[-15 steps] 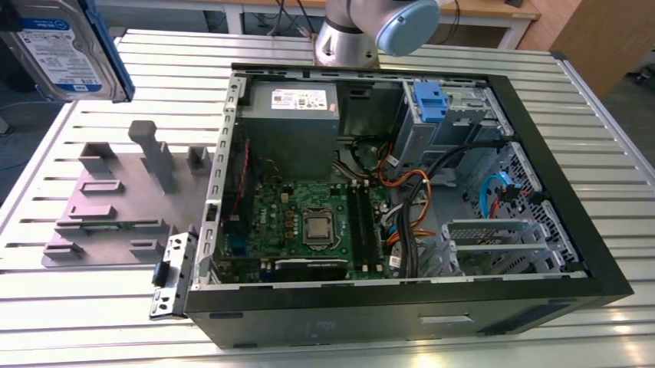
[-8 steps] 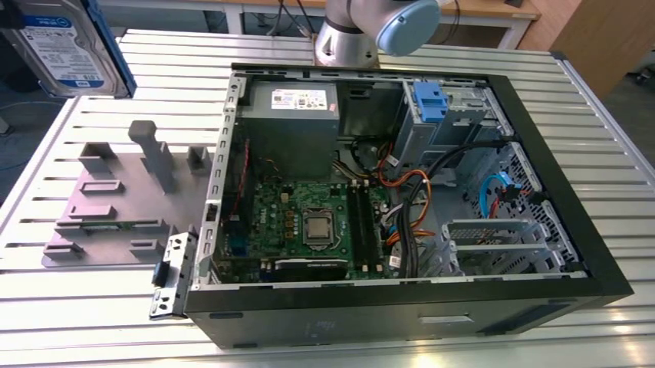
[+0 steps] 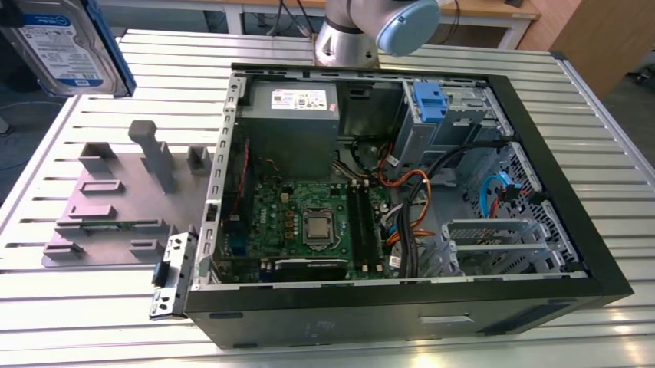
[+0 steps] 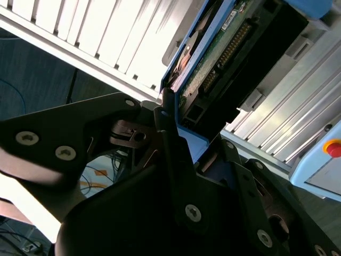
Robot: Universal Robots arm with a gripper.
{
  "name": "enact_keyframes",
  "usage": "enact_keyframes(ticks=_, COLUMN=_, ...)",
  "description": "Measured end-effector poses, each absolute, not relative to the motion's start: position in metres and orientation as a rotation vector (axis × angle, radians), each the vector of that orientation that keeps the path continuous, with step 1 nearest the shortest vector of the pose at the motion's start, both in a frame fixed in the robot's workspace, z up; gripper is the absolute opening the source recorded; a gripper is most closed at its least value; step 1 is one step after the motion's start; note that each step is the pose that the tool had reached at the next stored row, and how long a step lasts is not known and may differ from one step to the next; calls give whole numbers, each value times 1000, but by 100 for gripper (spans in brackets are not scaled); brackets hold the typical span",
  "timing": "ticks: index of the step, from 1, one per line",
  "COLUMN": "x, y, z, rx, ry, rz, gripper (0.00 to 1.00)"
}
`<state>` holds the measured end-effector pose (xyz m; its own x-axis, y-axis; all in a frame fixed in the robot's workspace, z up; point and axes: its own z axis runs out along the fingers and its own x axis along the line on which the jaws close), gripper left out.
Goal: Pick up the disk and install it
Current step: 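Pick up the disk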
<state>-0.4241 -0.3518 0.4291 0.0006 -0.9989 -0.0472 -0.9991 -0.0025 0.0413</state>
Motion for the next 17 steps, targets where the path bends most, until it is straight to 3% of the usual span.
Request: enact_keyframes(ticks=17, x=-424, y=-352, z=433, rx=-2219, ry=2216, rz=98, gripper=37)
